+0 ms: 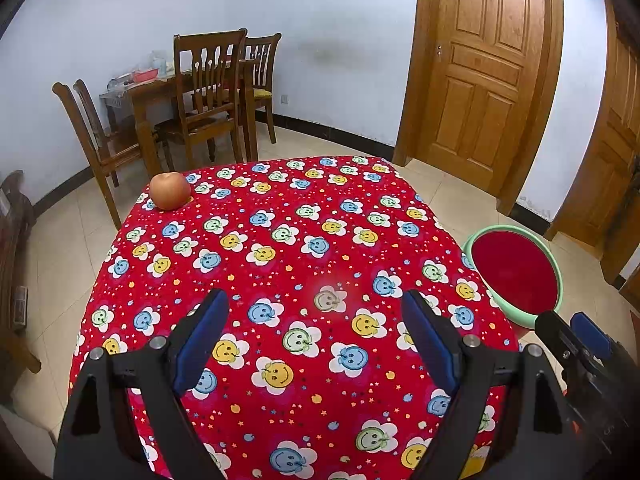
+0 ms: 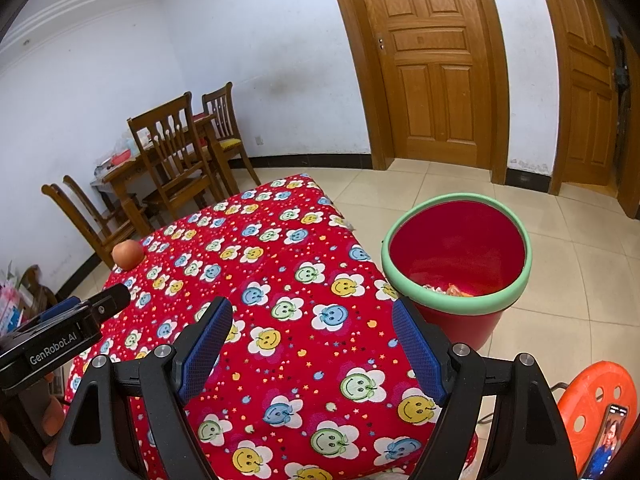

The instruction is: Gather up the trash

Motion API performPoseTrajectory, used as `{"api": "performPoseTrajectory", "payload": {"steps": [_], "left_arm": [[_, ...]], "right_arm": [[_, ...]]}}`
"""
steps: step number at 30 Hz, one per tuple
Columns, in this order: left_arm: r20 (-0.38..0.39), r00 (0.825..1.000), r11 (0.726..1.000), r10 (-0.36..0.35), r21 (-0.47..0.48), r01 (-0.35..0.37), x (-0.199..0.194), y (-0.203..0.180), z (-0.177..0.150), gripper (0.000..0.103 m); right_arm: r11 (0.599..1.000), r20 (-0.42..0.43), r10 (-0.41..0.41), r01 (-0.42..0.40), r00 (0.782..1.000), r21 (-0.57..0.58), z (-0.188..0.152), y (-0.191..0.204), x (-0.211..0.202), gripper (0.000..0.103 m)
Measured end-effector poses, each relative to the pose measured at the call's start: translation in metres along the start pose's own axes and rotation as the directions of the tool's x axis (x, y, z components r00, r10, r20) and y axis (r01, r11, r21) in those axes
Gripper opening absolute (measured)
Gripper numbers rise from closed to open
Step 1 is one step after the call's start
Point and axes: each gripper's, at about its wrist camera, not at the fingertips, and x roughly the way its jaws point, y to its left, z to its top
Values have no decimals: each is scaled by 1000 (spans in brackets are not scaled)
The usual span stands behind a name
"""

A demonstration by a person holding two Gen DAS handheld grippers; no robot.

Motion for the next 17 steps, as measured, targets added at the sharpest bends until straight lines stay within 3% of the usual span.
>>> {"api": "performPoseTrajectory", "payload": {"steps": [17], "left_arm": [[-1,1000,1000,-1,-2,1,0,1,-2,87]], "right_arm": [[1000,1,0,0,1000,-1,1,1,-1,83]]}}
